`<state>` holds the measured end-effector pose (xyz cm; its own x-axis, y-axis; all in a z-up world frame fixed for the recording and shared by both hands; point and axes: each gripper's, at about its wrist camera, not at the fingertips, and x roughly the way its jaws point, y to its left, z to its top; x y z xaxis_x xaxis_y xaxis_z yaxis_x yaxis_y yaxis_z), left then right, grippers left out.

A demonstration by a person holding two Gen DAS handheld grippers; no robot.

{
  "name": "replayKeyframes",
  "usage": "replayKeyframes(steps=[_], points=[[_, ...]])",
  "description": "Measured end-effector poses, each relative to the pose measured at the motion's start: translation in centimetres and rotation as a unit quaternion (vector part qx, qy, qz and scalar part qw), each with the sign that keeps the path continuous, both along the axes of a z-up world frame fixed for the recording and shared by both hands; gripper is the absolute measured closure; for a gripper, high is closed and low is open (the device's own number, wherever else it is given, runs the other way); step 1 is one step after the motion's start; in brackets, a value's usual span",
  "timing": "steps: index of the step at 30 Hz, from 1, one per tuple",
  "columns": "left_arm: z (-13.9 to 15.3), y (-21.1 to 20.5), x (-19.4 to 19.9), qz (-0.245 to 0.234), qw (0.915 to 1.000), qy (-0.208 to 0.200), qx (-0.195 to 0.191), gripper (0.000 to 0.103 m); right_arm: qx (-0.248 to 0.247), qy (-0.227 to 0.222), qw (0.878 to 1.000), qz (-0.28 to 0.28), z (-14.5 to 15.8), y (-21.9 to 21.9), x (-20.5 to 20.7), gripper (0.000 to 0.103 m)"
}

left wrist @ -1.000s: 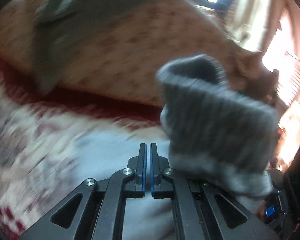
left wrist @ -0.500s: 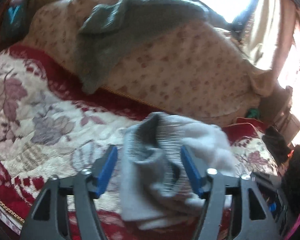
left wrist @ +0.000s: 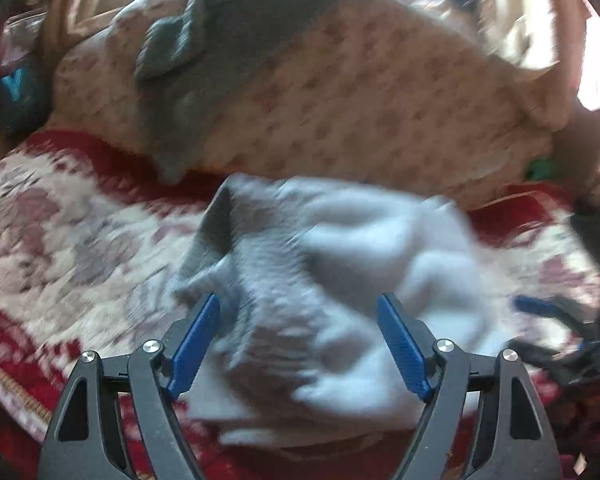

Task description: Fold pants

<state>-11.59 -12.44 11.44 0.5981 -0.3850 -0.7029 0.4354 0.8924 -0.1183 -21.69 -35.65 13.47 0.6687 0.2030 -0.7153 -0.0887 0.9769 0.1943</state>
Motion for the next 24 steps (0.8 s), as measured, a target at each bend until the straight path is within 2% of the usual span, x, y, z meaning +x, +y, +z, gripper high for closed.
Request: replayKeyframes(steps=[2, 5, 8, 12, 17, 24], points=[[-2.0, 0.4, 0.8, 0.021, 0.9992, 0.026, 0.02, 0.023, 0.01, 0.01, 1.0, -0.009, -1.1, 0.1, 0.7, 0.011], [-4.4, 2.2, 1.8, 0.035, 0.9959, 0.08, -0.023, 0.023, -0.018, 0.028, 0.999, 0.0, -2.9, 2.1, 1.9, 0.008], [-4.8, 3.3, 2.0, 0.044, 0.9924, 0.096, -0.063, 0.023, -0.037, 0.025, 0.999, 0.0, -3.3, 3.3, 2.1, 0.005], [-3.7, 3.1, 1.0, 0.048, 0.994, 0.081, -0.056, 0.023, -0.03, 0.031, 0.999, -0.001, -2.1, 2.7, 2.0, 0.005], [-1.3, 2.7, -0.1, 0.06, 0.9946, 0.06, -0.061, 0.023, -0.03, 0.013, 0.999, -0.002, -0.1, 2.5, 2.1, 0.005], [1.9, 1.0, -1.4, 0.065, 0.9974, 0.007, -0.03, 0.023, -0.016, 0.008, 1.0, -0.015, 1.1, 2.4, 3.3, 0.005]])
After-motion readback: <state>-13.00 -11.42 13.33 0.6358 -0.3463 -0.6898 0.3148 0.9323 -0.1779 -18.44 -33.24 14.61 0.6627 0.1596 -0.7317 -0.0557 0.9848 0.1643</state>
